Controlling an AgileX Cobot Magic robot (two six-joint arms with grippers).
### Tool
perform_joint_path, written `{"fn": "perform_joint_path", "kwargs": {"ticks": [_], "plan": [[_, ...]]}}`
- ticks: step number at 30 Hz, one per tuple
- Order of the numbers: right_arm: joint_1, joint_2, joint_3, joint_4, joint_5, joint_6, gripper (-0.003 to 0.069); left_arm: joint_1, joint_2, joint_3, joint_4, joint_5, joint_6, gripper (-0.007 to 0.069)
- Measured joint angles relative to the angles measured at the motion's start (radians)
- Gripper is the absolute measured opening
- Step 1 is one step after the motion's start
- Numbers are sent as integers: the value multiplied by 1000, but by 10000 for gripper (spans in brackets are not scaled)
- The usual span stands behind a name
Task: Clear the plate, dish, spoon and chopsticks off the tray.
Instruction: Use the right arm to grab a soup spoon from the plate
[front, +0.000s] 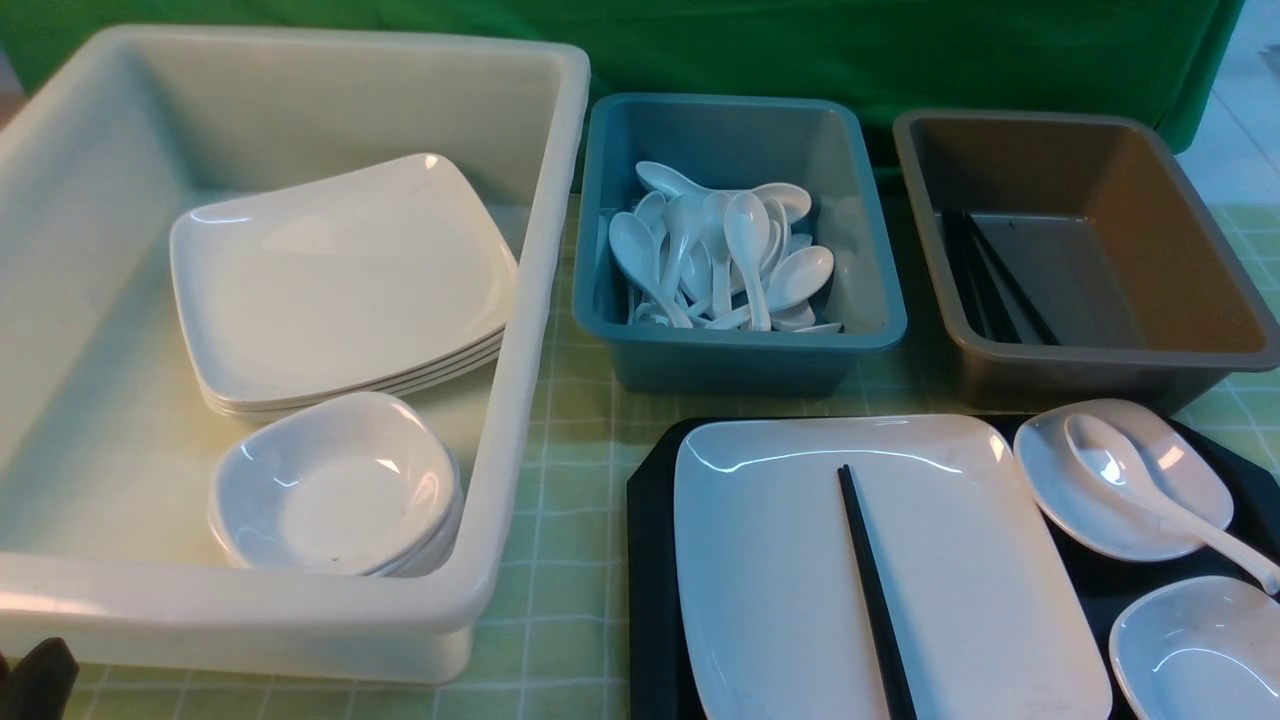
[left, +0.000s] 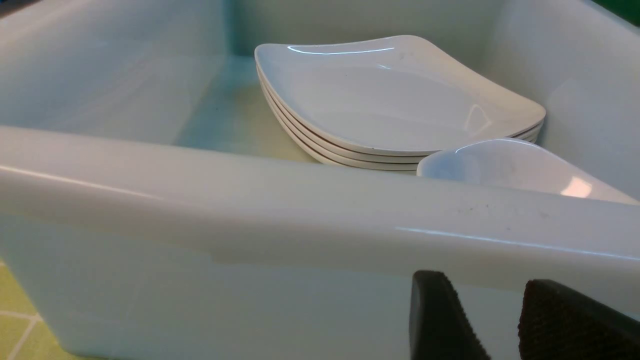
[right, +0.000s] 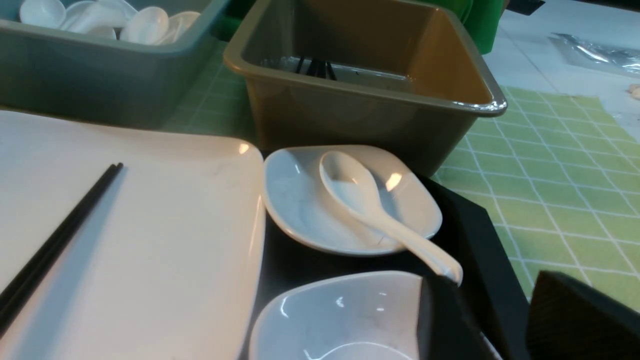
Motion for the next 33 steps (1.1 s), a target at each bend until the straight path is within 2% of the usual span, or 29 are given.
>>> {"fn": "perform_joint_path", "kwargs": {"ticks": [25,27,29,31,33], "plan": [[0,0,0,12,-7,6,242,0,0,0,0,0,1,229],[0,0,0,99,-22,84,242,0,0,0,0,0,1,229],[0,0,0,259,-29,269,242,0,0,0,0,0,1,229],[0,0,0,357,-30,423,242,0,0,0,0,0,1,229],[0,0,0,382,-30,482,242,0,0,0,0,0,1,229]]}}
